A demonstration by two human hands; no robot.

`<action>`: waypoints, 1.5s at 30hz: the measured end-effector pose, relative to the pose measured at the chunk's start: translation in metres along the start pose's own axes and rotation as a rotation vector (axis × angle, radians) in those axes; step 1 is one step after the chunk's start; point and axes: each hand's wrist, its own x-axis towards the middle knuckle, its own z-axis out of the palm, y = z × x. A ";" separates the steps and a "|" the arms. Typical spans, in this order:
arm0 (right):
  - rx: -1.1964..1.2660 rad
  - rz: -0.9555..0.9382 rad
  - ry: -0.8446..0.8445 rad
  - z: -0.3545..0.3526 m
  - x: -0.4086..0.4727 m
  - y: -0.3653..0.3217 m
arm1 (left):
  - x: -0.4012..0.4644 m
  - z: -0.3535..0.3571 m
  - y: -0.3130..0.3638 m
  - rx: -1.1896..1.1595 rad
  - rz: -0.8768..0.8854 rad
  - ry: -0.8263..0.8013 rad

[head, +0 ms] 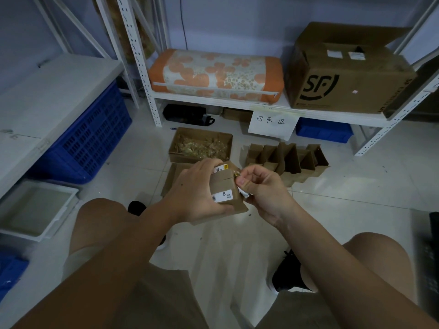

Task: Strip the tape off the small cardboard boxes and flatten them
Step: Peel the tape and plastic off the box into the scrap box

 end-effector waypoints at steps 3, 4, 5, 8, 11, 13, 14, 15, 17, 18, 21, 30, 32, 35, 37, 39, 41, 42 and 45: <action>-0.001 -0.044 0.103 0.010 0.000 0.003 | 0.001 0.002 -0.001 -0.063 -0.050 0.020; -0.001 -0.056 0.137 0.013 0.000 0.003 | 0.002 0.003 -0.001 -0.079 -0.063 0.022; -0.005 -0.069 0.169 0.015 0.000 0.004 | 0.003 0.004 -0.002 -0.095 -0.074 0.022; -0.054 -0.127 0.252 0.020 0.003 0.005 | 0.009 0.007 -0.003 -0.128 -0.103 0.008; -0.148 -0.190 0.345 0.022 0.006 0.006 | 0.014 0.009 -0.001 -0.161 -0.130 0.027; -0.230 -0.250 0.409 0.024 0.010 0.007 | 0.016 0.011 0.002 -0.175 -0.144 0.052; -0.266 -0.284 0.437 0.024 0.012 0.007 | 0.017 0.011 0.004 -0.185 -0.151 0.063; -0.292 -0.310 0.458 0.025 0.013 0.007 | 0.018 0.012 0.005 -0.200 -0.158 0.072; -0.326 -0.338 0.473 0.025 0.017 0.006 | 0.020 0.013 0.008 -0.238 -0.179 0.085; -0.345 -0.348 0.470 0.025 0.019 0.006 | 0.020 0.014 0.008 -0.255 -0.192 0.090; -0.437 -0.383 0.436 0.020 0.022 0.002 | 0.021 0.015 0.009 -0.299 -0.215 0.088; -0.603 -0.460 0.298 0.000 0.027 -0.015 | 0.022 -0.001 0.012 -0.345 -0.212 0.044; -0.647 -0.497 0.246 -0.005 0.026 -0.015 | 0.022 -0.003 0.011 -0.316 -0.192 0.018; -0.768 -0.549 0.212 -0.011 0.027 -0.010 | 0.022 -0.003 0.010 -0.279 -0.182 -0.012; -0.918 -0.620 0.191 -0.012 0.027 -0.006 | 0.022 -0.002 0.009 -0.249 -0.177 -0.028; -1.047 -0.714 0.166 -0.014 0.027 -0.002 | 0.023 -0.002 0.009 -0.222 -0.173 -0.042; -1.137 -0.741 0.146 -0.017 0.028 0.001 | 0.022 -0.001 0.007 -0.217 -0.178 -0.050; -1.178 -0.743 0.135 -0.018 0.029 0.002 | 0.023 -0.001 0.007 -0.218 -0.181 -0.054; -1.265 -0.780 0.132 -0.018 0.027 0.002 | 0.024 0.000 0.006 -0.204 -0.184 -0.068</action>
